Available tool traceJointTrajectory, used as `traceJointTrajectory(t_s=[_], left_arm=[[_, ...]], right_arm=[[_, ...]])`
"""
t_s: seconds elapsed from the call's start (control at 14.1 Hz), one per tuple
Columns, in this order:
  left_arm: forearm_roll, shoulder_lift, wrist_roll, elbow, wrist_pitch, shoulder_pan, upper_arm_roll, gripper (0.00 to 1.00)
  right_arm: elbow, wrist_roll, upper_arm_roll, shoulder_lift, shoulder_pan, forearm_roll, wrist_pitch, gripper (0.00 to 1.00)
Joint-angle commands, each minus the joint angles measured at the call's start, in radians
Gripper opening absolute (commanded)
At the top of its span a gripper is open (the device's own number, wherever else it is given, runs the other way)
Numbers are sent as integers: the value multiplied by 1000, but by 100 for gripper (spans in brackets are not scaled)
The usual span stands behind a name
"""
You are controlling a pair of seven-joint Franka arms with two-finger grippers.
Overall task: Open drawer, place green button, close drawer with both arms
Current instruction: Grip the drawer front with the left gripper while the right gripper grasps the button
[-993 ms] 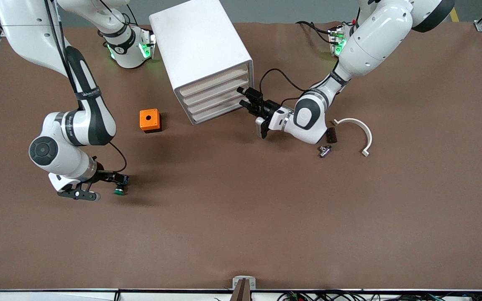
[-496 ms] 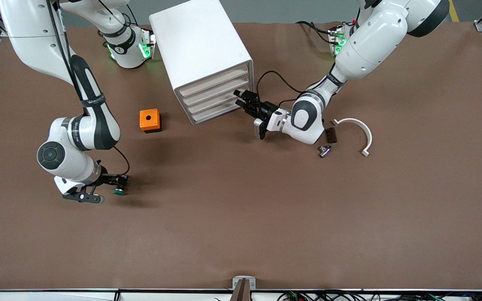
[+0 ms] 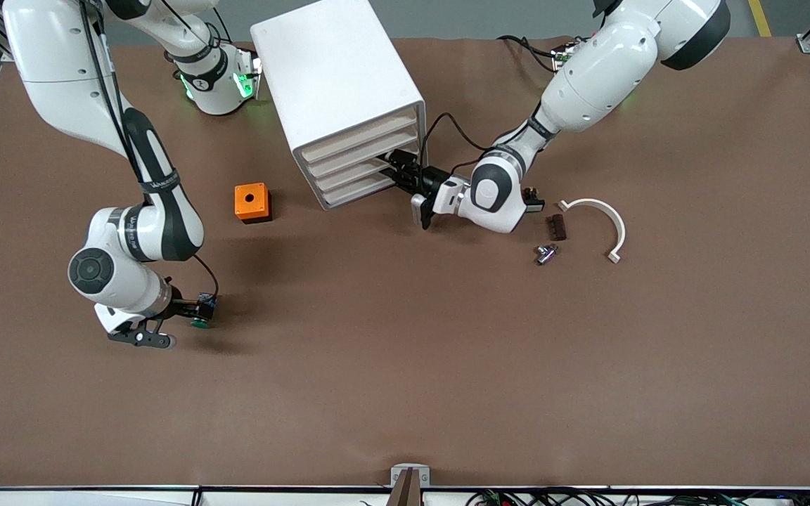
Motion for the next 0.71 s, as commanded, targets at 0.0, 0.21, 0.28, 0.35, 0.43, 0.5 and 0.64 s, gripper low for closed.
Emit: traceJointTrajectory(t_s=[0.0,0.21,0.28,0.35,0.43,0.5,0.64], left_arm=[[-47,17,46,9,34,-28,-4,60],[-77,22,63,17,40,-44,-2,35],[-77,30,64,23,42,-44,-2,27],[-77,34,66,26,42,-44,-2,19],[-77,34,66,29,42,-48,-2,11],[-78,34,64,31,42,-48,-2,2],[-77,39,64,37,42,-48,1,0]], right_arm=[[23,4,11,39,-13,4,29,100],[17,6,11,42,-7,4,38,100],[16,6,11,42,-2,4,37,100],[14,7,11,42,1,4,35,100],[13,10,11,42,6,4,34,100],[11,13,13,41,10,4,20,100],[13,15,16,36,16,4,-35,100]])
